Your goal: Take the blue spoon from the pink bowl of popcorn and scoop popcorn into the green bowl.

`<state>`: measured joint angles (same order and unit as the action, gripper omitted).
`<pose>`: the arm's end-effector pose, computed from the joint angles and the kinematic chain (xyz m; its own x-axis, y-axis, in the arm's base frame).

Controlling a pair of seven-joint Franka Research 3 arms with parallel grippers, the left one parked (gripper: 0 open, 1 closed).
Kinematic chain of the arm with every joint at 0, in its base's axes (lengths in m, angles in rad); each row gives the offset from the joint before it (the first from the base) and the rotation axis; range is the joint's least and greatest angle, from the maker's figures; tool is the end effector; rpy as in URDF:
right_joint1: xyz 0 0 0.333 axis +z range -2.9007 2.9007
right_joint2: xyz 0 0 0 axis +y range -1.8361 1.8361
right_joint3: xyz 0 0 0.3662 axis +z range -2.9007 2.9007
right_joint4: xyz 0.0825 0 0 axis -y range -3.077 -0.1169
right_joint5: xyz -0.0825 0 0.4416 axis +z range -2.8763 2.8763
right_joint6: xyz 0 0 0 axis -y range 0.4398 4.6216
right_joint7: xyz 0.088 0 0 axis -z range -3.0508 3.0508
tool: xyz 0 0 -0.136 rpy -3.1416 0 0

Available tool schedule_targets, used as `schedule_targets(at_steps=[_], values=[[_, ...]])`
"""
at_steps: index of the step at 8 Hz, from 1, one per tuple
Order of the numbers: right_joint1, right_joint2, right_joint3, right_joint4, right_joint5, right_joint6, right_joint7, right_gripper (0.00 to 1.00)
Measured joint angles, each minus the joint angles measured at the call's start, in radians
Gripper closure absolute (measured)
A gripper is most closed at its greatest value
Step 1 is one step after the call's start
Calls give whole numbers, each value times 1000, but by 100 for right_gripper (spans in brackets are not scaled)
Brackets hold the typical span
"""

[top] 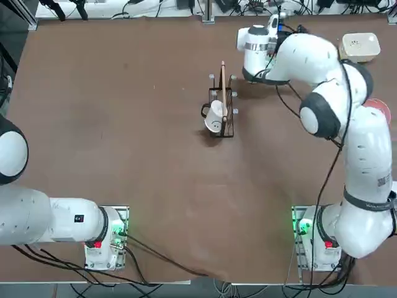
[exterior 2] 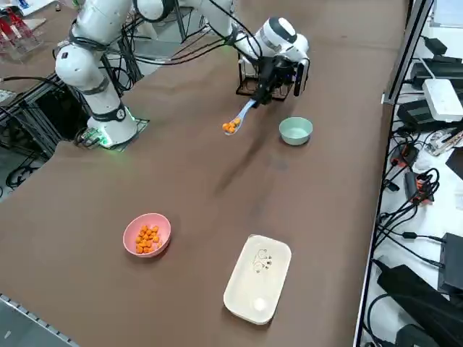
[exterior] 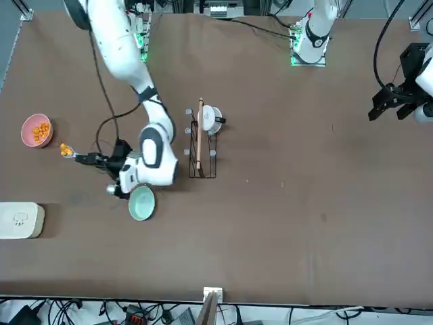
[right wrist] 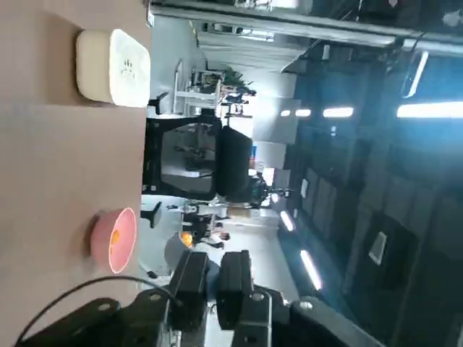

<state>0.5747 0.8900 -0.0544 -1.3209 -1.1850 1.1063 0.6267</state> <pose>0.6944 0.2384 0.2495 0.9950 -0.0570 -0.0820 0.0837 0.0277 0.9961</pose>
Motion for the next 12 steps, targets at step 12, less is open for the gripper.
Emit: schedule_targets(at_steps=[12], values=[[165, 63, 50, 254, 77, -10, -37, 89]])
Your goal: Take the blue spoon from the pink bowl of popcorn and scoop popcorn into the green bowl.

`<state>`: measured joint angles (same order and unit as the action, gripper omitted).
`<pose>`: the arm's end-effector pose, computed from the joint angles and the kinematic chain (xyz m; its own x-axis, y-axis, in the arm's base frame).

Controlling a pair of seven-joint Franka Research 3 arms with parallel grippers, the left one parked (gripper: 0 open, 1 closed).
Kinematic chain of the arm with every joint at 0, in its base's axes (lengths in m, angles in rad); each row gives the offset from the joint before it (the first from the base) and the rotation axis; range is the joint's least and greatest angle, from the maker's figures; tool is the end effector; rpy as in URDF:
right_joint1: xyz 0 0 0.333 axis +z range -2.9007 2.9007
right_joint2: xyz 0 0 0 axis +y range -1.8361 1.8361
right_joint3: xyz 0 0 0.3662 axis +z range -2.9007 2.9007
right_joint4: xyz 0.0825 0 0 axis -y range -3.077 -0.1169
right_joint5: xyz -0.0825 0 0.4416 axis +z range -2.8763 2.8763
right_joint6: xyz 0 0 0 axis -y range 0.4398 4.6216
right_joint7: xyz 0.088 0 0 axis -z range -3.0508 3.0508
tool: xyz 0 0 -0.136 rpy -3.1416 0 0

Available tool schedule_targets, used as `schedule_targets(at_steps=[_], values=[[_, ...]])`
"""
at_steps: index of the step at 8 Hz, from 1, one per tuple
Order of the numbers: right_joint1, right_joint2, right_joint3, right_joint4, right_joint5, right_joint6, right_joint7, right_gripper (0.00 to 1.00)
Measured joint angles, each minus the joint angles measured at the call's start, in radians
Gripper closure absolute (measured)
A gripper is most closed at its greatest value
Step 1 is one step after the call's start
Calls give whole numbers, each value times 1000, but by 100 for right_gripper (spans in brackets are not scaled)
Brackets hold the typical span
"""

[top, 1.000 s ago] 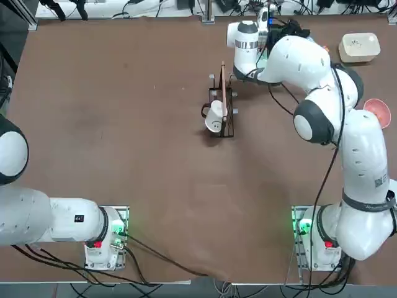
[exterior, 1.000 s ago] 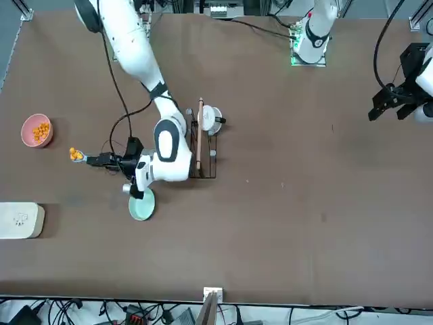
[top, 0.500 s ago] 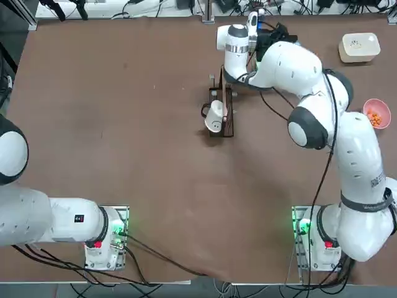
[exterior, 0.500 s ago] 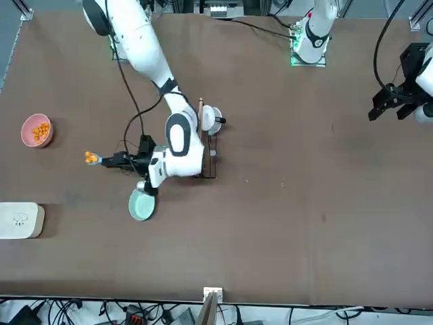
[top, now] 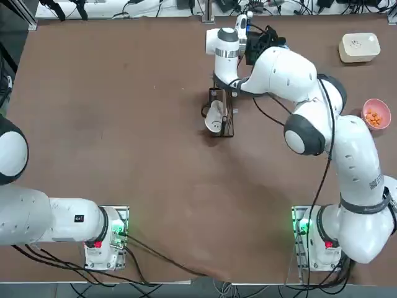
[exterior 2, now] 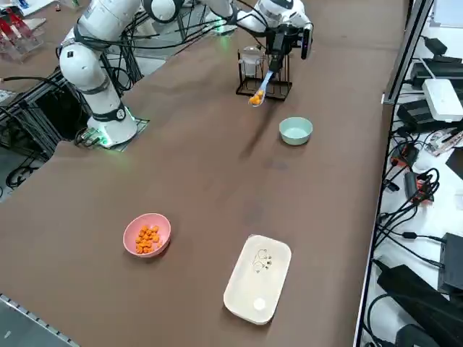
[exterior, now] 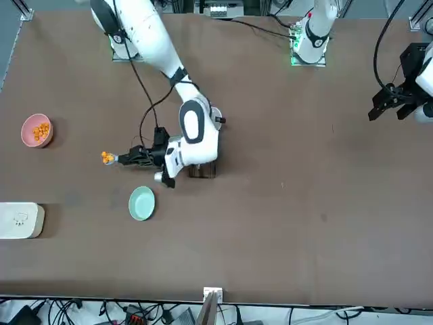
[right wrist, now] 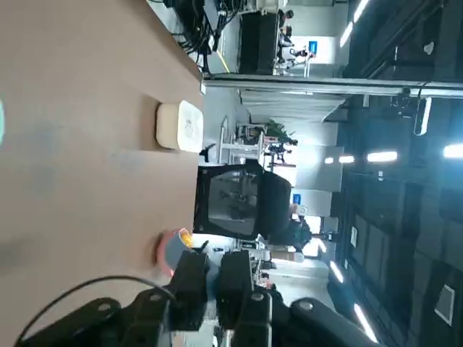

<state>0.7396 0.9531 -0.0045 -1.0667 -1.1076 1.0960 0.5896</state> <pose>0.6622 0.4060 0.2891 0.9939 0.1074 -0.0235 0.0399 -0.1533 0.9874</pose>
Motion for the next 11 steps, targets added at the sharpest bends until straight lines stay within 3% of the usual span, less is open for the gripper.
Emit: schedule_targets(at_steps=[11], values=[[18, 37, 2, 63, 2, 175, 0, 89]])
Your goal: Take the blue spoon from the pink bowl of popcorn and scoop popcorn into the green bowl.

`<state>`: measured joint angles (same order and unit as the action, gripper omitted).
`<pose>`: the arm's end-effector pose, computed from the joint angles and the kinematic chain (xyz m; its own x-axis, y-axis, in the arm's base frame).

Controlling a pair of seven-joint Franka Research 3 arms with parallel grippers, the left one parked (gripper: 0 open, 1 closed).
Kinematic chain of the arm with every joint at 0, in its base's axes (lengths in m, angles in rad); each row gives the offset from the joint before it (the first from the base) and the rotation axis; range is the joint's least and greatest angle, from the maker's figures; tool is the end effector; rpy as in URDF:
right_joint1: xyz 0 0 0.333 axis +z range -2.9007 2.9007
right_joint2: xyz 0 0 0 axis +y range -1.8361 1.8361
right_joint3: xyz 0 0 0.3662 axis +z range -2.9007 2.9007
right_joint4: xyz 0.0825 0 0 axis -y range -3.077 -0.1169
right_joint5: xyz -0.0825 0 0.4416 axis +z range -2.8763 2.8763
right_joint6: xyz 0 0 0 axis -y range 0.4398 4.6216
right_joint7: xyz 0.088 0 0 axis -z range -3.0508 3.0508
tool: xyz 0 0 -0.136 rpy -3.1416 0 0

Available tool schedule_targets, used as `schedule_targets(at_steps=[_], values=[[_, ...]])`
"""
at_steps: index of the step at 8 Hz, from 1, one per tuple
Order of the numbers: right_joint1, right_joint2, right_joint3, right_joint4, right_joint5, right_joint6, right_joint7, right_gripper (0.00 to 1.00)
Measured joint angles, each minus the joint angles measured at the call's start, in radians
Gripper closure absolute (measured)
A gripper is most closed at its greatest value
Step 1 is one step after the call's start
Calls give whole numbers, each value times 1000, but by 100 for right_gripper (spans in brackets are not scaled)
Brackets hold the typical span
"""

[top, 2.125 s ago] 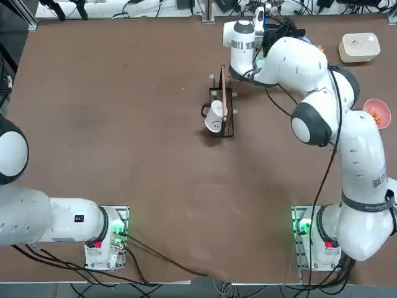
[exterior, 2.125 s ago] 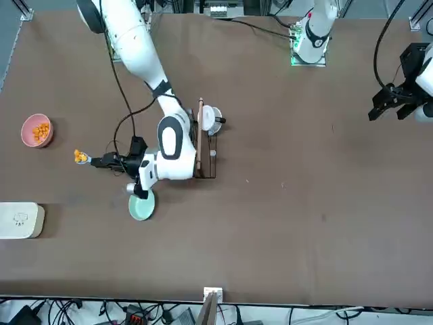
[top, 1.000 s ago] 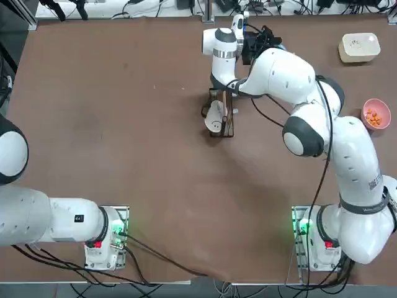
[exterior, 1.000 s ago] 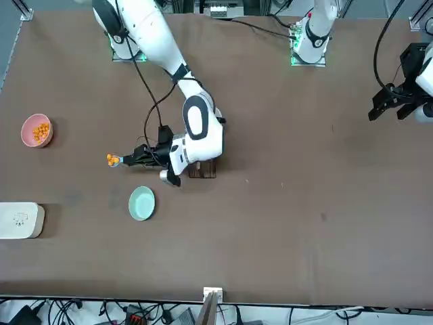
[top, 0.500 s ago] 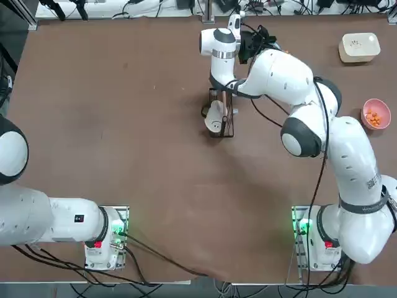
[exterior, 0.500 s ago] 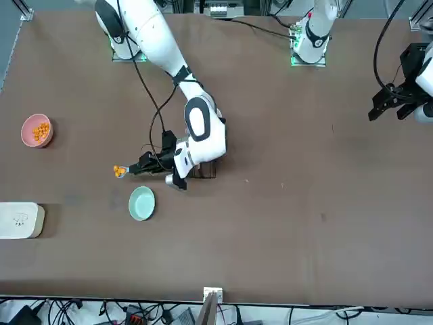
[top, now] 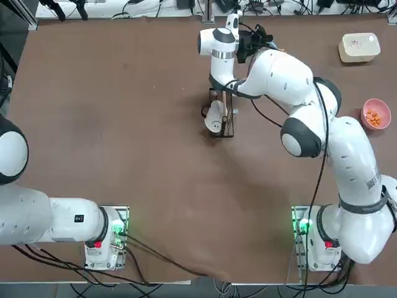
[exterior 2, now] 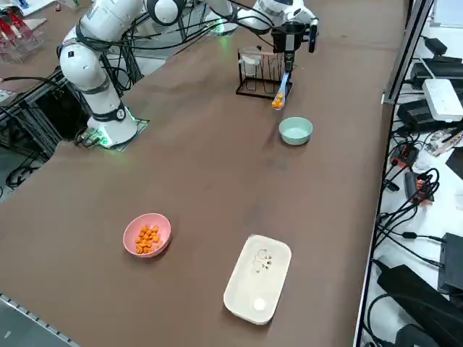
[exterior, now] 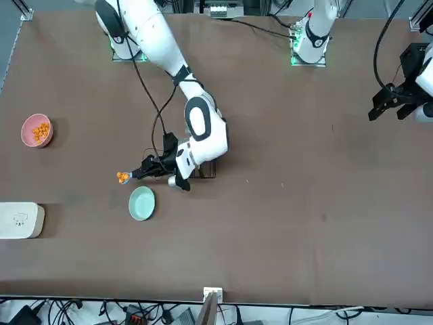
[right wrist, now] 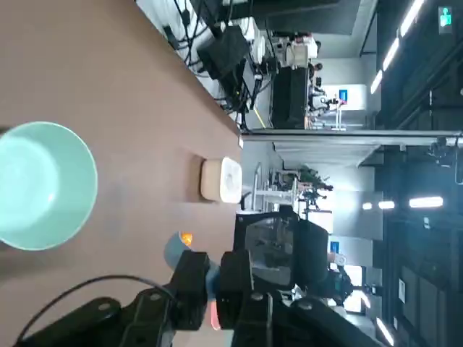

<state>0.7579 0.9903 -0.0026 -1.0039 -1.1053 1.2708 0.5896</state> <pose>0.6770 0.4471 0.2771 0.9639 0.2648 0.0273 0.0456 -0.2652 0.9631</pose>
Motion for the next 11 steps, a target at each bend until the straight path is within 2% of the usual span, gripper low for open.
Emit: schedule_targets(at_steps=[7, 11], values=[[7, 0, -15, 4, 0, 100, 2, 89], [7, 1, -18, 4, 0, 129, 62, 89]])
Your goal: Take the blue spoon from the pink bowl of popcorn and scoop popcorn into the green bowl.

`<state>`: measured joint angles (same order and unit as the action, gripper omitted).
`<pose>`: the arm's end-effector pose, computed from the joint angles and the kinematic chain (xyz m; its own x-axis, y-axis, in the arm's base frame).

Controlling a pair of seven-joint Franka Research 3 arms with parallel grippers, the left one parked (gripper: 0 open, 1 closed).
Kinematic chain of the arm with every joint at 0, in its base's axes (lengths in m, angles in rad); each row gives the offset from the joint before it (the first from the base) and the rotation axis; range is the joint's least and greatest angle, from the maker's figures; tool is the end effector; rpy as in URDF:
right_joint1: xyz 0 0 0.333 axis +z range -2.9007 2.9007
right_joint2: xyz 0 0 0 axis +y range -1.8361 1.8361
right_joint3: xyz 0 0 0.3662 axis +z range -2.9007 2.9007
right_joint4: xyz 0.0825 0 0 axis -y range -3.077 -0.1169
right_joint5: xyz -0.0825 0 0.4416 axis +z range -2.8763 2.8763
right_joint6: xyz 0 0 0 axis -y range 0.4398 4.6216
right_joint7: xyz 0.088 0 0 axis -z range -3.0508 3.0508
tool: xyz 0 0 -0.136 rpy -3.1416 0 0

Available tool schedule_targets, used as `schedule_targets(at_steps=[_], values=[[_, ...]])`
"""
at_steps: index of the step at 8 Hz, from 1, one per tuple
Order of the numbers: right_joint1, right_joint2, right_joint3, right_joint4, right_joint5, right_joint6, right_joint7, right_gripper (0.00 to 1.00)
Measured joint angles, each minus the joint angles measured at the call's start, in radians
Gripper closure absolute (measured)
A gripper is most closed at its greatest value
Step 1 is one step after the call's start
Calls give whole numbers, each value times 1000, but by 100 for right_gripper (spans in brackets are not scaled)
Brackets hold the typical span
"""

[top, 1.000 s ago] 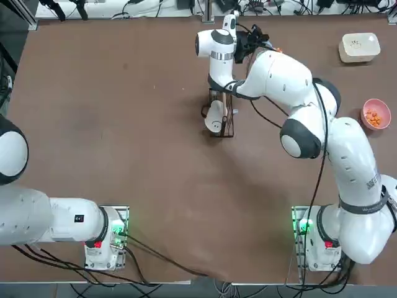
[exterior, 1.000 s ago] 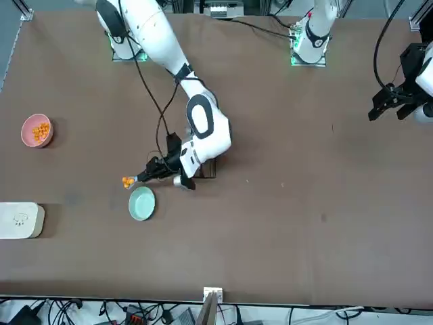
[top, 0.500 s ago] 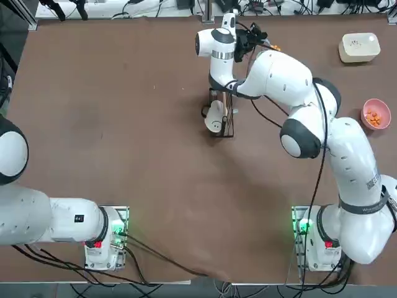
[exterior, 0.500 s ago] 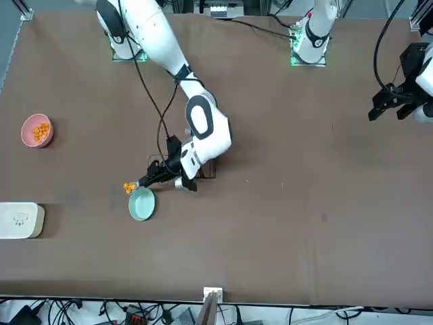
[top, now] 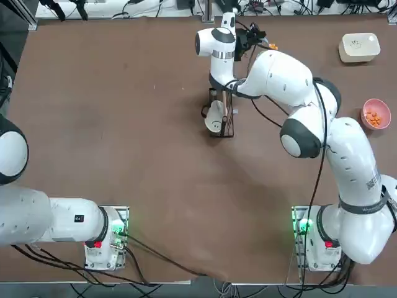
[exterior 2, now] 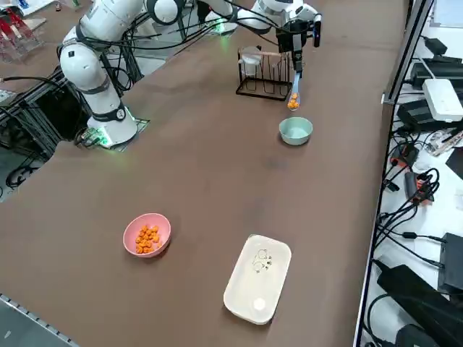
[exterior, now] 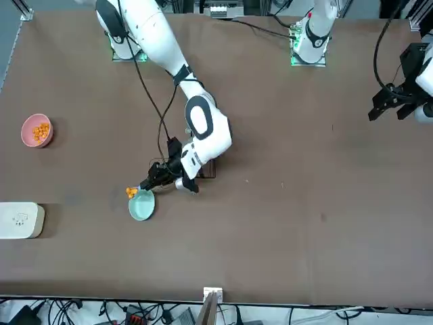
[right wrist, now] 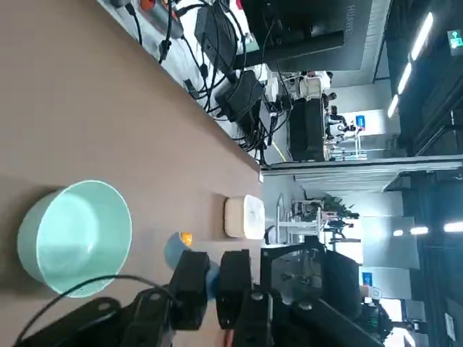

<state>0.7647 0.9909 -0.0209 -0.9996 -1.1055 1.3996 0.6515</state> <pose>0.6894 0.4625 0.2755 0.9324 0.3383 0.1270 -0.0034 -0.3433 0.9392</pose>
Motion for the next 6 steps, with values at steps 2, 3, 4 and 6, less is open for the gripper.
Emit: schedule_targets(at_steps=[2, 3, 4, 6], values=[[0, 2, 0, 0, 1, 0, 6, 89], [0, 2, 0, 0, 15, 1, 17, 89], [-2, 3, 0, 0, 34, 1, 40, 89], [-5, 3, 0, 1, 69, 6, 62, 89]])
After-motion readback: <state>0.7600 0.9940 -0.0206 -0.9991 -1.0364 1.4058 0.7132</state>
